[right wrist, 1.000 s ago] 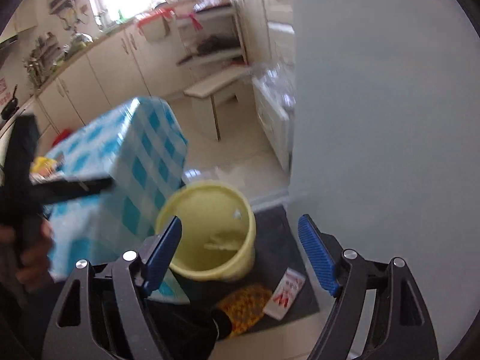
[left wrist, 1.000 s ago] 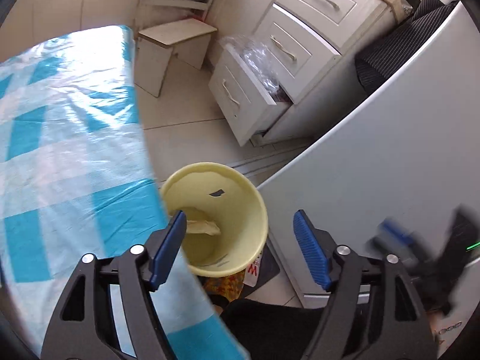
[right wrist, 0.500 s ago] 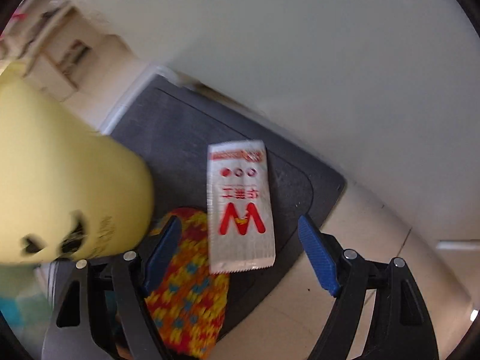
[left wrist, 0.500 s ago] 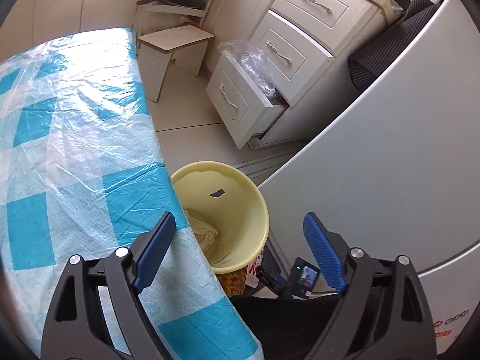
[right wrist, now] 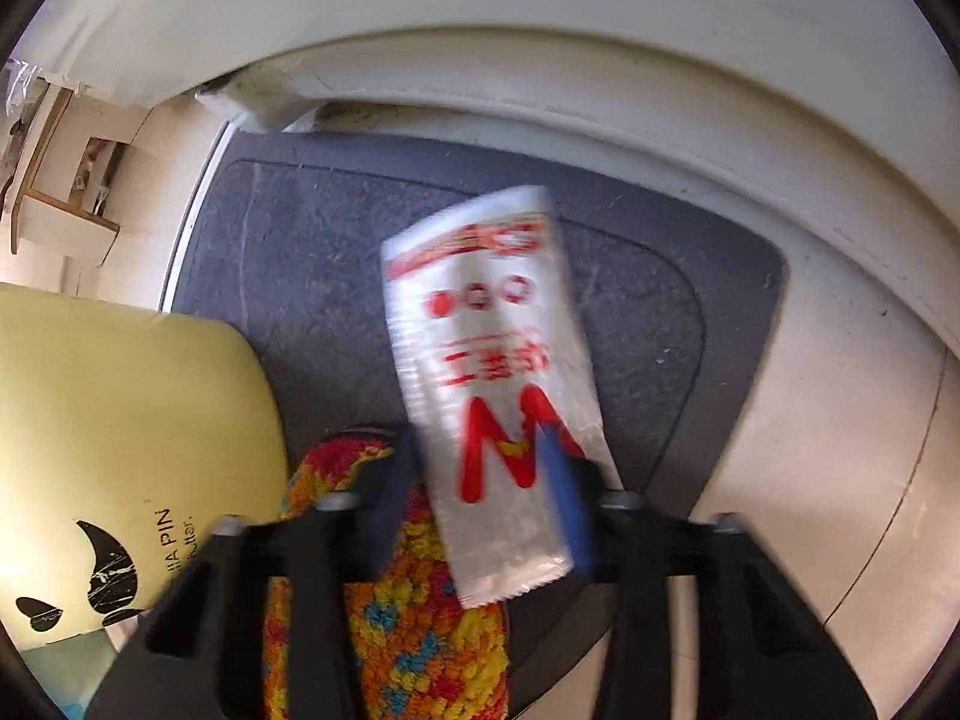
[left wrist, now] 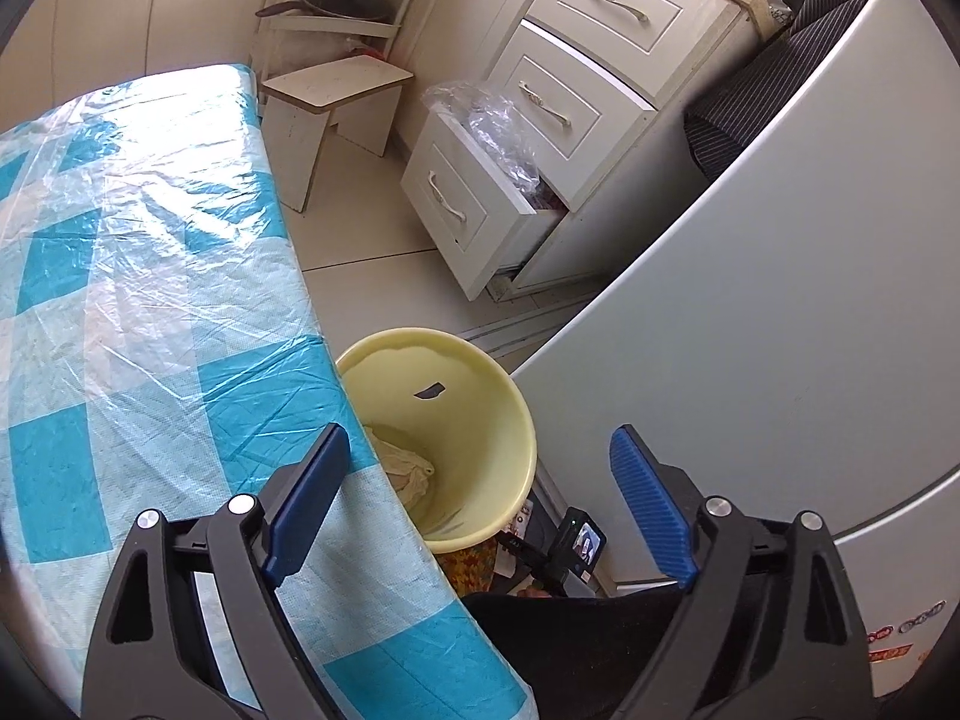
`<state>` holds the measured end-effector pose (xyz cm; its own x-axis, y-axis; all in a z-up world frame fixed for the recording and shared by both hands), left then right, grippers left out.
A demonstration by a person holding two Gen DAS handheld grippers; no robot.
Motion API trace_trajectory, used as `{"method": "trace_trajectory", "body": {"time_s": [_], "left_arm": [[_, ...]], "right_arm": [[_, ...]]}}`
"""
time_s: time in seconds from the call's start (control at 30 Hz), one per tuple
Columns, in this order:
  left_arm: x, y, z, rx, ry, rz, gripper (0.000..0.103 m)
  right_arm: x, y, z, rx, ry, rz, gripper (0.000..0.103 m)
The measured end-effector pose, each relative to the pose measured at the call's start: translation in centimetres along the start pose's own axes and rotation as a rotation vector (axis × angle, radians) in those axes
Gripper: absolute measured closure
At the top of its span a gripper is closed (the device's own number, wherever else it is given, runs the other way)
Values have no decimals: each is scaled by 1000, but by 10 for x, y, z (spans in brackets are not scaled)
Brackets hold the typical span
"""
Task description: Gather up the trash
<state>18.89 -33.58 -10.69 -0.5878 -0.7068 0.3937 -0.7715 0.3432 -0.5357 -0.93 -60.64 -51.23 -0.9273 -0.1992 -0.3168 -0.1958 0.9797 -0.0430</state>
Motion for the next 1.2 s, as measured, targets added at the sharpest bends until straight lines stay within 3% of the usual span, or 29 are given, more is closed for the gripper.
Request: {"method": "trace_trajectory", "body": {"time_s": [0.07, 0.23, 0.37, 0.47, 0.63, 0.7, 0.77, 0.87, 0.97, 1.03, 1.07, 1.2], "left_arm": [[0, 0, 0, 0, -1, 0, 18], [-6, 0, -5, -13, 10, -48, 18], [-13, 4, -23, 10, 6, -73, 18], [-18, 8, -40, 34, -3, -79, 18], [-29, 25, -78, 74, -57, -88, 18], [-36, 36, -96, 85, -79, -99, 18], [-44, 47, -117, 98, -102, -107, 18], [-58, 67, -151, 126, -157, -118, 18], [-76, 85, -185, 148, -215, -153, 18], [-89, 96, -204, 162, -249, -183, 18], [-96, 102, -214, 171, -270, -199, 18], [-122, 125, -243, 198, -321, -262, 18]], "right_arm": [[-4, 3, -7, -2, 19, -21, 97], [-13, 22, -38, 32, -22, -58, 101], [-37, 47, -87, 76, -75, -204, 101], [-59, 63, -152, 165, -125, -349, 101], [-114, 62, -277, 395, -242, -554, 101], [-146, 57, -307, 427, -286, -663, 101], [-185, 50, -314, 385, -316, -790, 101], [-237, 52, -287, 257, -306, -962, 101], [-268, 67, -240, 89, -230, -1085, 99], [-278, 72, -213, 11, -144, -1130, 76], [-284, 76, -210, 8, -111, -1136, 62], [-296, 66, -249, 124, -128, -1111, 61]]}}
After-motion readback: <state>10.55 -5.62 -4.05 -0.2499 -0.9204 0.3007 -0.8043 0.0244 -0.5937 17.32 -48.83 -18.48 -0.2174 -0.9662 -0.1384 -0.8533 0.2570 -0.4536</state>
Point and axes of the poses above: each gripper's, at about its wrist camera, not at the fingertips, and z roughly the way its jaws point, x to its right, y to its underside, the point moved 1 cm from there along z, roughly the way its jaws point, and after that the axes turned 4 degrees about z, right-handed, at the moved point
